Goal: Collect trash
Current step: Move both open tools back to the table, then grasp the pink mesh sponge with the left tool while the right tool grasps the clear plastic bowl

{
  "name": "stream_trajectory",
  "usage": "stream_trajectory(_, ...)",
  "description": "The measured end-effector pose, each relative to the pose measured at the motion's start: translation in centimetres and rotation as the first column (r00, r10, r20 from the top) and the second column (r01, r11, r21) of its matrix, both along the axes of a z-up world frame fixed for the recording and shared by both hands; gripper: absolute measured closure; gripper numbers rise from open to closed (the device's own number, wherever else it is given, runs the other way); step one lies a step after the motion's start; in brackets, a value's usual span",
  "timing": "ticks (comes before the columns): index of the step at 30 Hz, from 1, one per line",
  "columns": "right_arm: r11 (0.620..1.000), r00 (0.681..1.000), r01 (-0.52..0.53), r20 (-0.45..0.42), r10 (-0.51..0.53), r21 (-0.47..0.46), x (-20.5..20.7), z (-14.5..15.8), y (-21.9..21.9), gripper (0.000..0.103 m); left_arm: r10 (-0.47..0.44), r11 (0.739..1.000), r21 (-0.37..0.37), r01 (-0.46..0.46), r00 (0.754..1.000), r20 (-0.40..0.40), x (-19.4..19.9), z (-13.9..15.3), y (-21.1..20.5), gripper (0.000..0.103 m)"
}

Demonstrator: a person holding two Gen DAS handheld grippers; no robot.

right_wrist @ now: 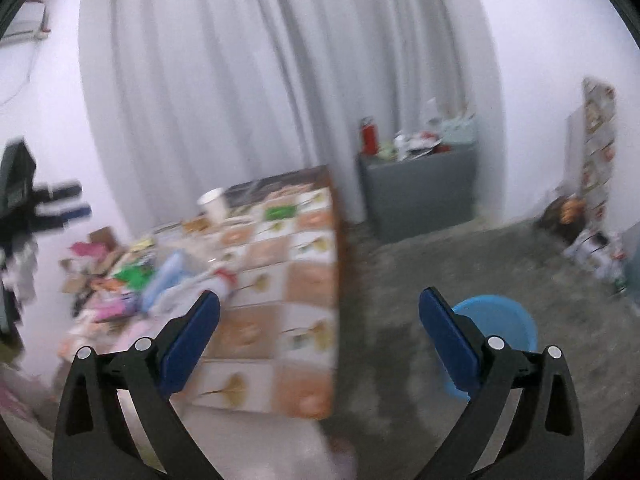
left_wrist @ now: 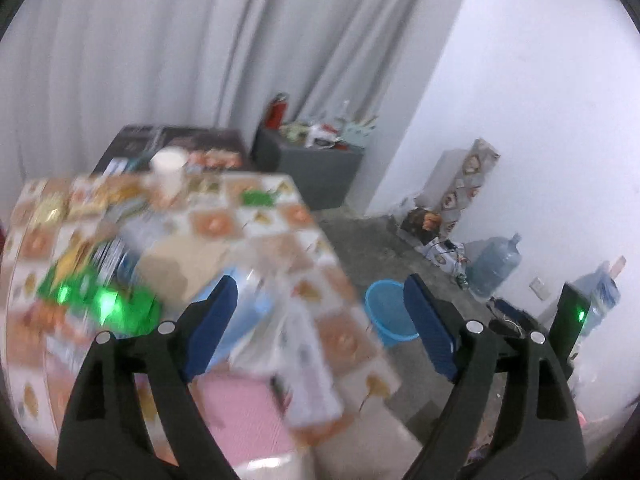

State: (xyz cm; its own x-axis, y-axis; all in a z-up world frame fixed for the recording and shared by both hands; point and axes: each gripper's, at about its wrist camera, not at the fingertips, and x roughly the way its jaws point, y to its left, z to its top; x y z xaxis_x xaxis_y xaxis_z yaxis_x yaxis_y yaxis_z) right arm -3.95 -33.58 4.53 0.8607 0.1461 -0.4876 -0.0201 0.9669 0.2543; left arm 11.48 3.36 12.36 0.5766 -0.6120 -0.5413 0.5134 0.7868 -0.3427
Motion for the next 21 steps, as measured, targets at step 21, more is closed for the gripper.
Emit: stream_trajectory(21,0.974,0.94,-0.142,-0.285,0.189,0.177,7.5,-4.4,9.1,0.006,0.056,0.896,0.439,-0.064,0.998,0.03,-4.2,-16.3,-2.7,0.018)
